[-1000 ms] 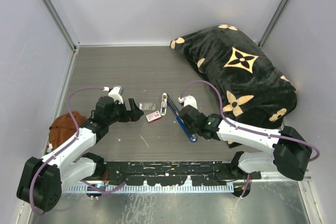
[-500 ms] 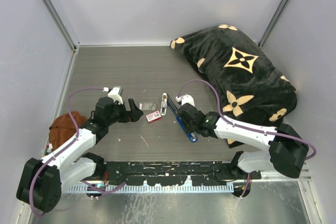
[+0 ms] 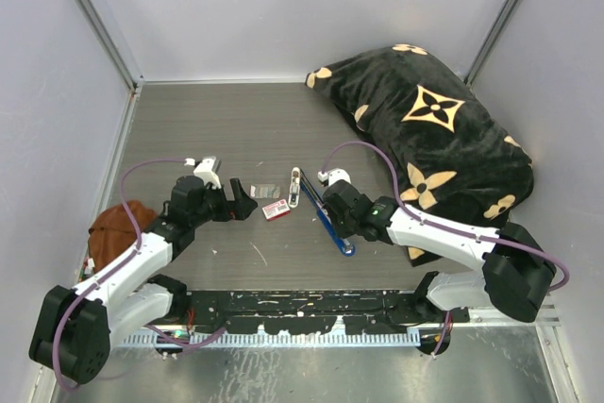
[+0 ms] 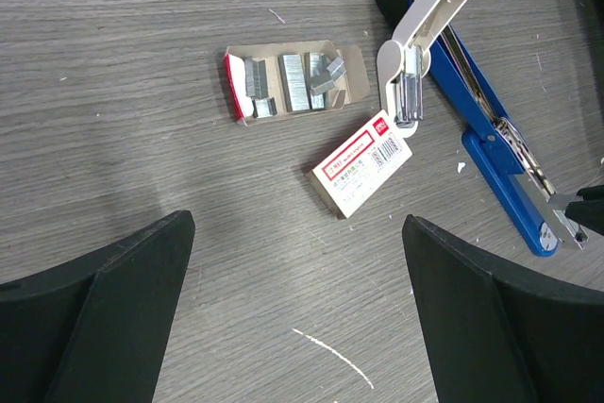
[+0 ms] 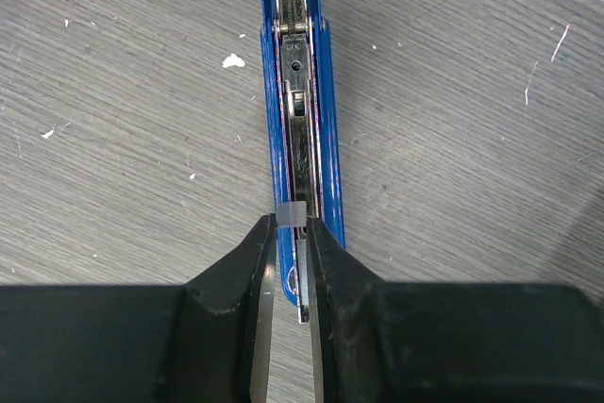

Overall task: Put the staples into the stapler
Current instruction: Install the staple into the stapler.

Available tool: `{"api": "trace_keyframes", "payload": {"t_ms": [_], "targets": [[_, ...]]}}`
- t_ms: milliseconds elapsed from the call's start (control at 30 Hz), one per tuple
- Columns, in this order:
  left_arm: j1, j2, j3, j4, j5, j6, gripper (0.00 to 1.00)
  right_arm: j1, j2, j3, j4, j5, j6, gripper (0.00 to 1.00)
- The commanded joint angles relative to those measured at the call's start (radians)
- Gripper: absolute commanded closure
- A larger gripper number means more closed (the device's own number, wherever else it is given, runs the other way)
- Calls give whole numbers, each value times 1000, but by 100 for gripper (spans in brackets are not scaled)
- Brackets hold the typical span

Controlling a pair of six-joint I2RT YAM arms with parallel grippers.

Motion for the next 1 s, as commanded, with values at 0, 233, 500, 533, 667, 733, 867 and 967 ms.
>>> {"api": "trace_keyframes", "payload": {"t_ms": [0, 233, 500, 533, 667, 733, 867, 967], "targets": [[0, -26, 2, 66, 1, 18, 5, -8, -43, 19, -6, -10, -7, 82], [1, -33, 2, 62, 1, 18, 5, -15, -46, 15, -16, -8, -4, 83], [1, -47, 1, 55, -5, 20, 5, -23, -41, 5, -21, -9, -3, 83], [1, -47, -1, 55, -5, 19, 5, -24, -41, 5, -21, -8, -3, 83], [1, -45, 1, 55, -5, 20, 5, -28, -37, 1, -22, -9, -4, 84], [1, -46, 1, 55, -5, 20, 5, -30, -34, -2, -21, -8, -1, 84], [2, -48, 1, 56, -5, 20, 5, -33, -28, -2, -22, -9, -4, 85], [0, -50, 1, 53, -6, 21, 5, -35, -21, -4, -20, -9, -7, 85]]}}
